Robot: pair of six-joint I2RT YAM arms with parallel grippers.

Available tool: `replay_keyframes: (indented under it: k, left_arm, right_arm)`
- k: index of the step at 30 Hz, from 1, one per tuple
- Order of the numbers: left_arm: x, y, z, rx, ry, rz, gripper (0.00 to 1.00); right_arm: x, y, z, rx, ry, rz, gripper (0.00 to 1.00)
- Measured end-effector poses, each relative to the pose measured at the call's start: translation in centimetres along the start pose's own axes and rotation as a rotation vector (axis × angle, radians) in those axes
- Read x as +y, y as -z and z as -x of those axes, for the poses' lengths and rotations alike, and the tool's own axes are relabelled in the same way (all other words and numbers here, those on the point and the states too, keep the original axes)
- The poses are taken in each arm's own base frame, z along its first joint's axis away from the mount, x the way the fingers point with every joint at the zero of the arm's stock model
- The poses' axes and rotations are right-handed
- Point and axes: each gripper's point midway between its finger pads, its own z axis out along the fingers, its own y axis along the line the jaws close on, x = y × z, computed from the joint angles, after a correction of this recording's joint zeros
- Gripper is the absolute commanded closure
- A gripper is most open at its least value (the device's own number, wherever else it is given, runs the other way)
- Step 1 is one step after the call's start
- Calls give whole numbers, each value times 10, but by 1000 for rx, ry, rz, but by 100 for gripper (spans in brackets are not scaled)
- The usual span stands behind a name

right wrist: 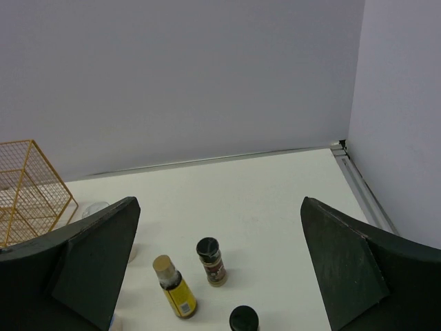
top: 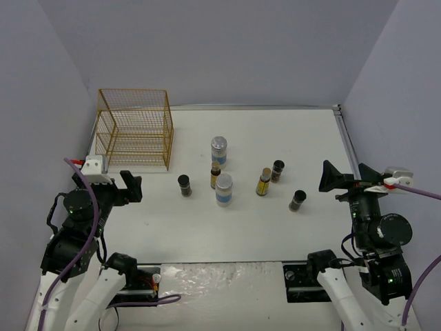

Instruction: Organize the condiment bottles

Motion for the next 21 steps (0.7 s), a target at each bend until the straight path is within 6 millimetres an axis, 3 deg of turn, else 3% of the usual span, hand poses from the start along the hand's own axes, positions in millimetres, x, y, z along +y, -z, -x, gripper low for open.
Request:
replay_keyframes:
  k: [11,21]
  left_arm:
    - [-8,-2,-4,23,-29,-50,3]
    - [-41,-38,-31,194,-42,-194,3]
  right_arm:
    - [-8,11,2,-15,-2,-33,0]
    - [-10,13,0,-17,-5,-37,0]
